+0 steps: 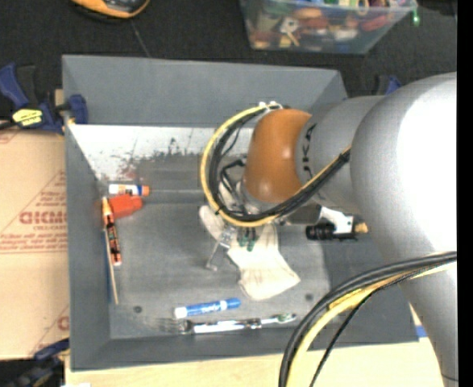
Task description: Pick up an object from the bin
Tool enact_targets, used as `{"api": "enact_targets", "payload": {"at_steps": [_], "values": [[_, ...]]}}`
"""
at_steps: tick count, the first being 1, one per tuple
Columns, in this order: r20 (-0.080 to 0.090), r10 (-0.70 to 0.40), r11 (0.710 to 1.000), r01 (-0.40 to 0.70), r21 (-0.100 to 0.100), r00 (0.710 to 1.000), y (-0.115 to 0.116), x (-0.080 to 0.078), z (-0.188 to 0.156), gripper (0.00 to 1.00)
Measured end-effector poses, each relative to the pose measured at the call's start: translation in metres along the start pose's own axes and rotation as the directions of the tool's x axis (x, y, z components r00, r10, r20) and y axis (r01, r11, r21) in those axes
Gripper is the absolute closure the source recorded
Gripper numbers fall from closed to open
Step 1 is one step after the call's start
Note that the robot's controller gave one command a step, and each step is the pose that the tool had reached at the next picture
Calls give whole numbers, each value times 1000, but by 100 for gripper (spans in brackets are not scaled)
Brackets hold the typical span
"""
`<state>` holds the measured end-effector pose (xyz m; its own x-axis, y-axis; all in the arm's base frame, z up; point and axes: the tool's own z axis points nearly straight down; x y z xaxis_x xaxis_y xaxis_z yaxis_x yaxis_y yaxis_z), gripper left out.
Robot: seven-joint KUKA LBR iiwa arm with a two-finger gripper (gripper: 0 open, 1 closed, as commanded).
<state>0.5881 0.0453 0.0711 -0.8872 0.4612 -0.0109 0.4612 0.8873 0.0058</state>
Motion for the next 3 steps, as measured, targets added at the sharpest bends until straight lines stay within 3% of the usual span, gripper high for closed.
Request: {"api": "enact_targets", "payload": {"at_steps": [1, 3], "values": [[-2, 656, 755, -656, -2, 755, -14, 28, -2, 100], [-3, 653, 757, -653, 3, 757, -16, 29, -16, 100]]}}
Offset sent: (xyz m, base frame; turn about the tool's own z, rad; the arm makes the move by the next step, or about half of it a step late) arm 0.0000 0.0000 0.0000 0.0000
